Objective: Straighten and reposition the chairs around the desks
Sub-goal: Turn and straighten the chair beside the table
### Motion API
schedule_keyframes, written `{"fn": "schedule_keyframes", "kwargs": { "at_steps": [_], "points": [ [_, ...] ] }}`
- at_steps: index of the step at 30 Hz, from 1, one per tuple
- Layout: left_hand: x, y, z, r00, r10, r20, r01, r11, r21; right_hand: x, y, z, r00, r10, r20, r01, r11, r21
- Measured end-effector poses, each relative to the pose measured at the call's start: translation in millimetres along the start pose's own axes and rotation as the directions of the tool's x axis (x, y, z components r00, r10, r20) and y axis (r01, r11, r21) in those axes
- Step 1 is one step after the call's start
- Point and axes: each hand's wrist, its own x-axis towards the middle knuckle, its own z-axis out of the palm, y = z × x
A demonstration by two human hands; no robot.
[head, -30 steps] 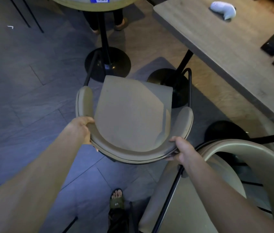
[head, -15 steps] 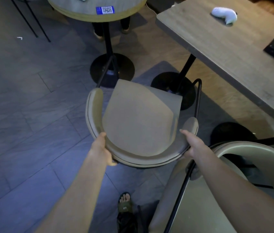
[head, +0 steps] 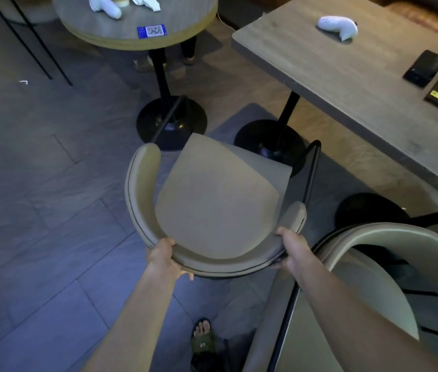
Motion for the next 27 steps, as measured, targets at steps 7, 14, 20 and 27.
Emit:
{"fn": "schedule_keyframes", "kwargs": {
  "at_steps": [7, 14, 20, 27],
  "points": [
    [12.8, 35.5, 12.2, 0.996, 0.089, -0.02, -0.085, 0.986, 0.144, -7.3, 23.9, 9.6, 0.999, 0.045, 0.004, -0.044, 0.979, 0.197],
    [42.6, 79.4, 25.6, 0.984, 0.161, -0.08, -0.138, 0.962, 0.234, -6.0, 37.1, 34.8, 0.993, 0.108, 0.036, -0.114, 0.957, 0.266],
    [52.4, 100.5, 38.7, 0.956, 0.276, -0.099, -0.25, 0.945, 0.212, 3.9, 27.4, 55.2, 0.993, 0.112, 0.023, -0.113, 0.95, 0.292],
    [48.8, 97.1, 75.8, 0.965, 0.257, -0.049, -0.245, 0.953, 0.181, 27.2, -7.8, 40.8, 0.996, 0.086, -0.013, -0.079, 0.959, 0.272]
  ]
}}
